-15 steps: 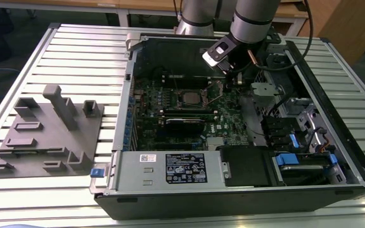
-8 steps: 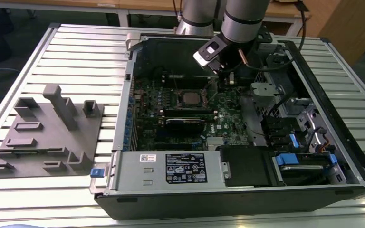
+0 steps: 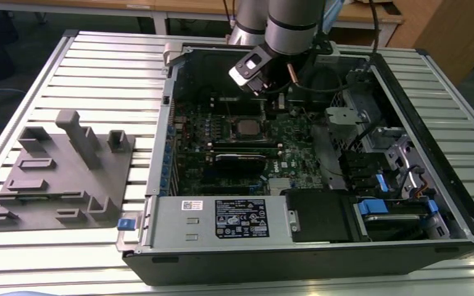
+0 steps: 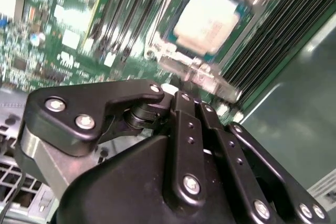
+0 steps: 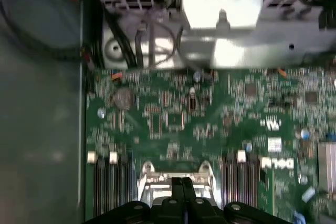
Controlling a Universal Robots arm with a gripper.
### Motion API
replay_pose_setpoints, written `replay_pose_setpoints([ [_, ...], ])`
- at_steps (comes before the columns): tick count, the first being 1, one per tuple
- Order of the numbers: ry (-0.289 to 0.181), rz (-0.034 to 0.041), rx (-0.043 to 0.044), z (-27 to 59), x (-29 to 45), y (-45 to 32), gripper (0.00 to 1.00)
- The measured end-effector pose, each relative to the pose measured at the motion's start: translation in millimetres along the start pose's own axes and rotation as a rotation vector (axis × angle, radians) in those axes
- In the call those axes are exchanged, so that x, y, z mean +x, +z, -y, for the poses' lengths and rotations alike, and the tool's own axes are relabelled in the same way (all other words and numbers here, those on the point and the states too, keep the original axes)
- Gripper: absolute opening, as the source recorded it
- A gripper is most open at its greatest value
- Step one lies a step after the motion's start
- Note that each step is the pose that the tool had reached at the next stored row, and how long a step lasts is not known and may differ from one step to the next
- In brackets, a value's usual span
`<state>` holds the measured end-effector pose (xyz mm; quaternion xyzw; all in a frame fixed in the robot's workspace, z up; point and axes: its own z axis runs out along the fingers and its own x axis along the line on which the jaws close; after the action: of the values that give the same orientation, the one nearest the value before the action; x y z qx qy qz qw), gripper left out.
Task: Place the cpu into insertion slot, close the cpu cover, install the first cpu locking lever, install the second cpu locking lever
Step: 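Place the cpu into insertion slot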
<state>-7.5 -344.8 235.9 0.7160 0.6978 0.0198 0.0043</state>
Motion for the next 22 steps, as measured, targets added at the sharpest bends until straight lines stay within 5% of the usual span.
replay_pose_setpoints([
  [3,0.0,0.0001,-0.0023,8.1,-0.2,-0.2,0.1],
  [9,0.0,0.0,-0.0016,8.4,-0.2,-0.1,0.1],
  [13,0.0,0.0004,0.0091,8.4,-0.3,0.3,0.1],
  [22,0.0,0.0002,0.0093,12.8,-0.4,0.8,0.1],
])
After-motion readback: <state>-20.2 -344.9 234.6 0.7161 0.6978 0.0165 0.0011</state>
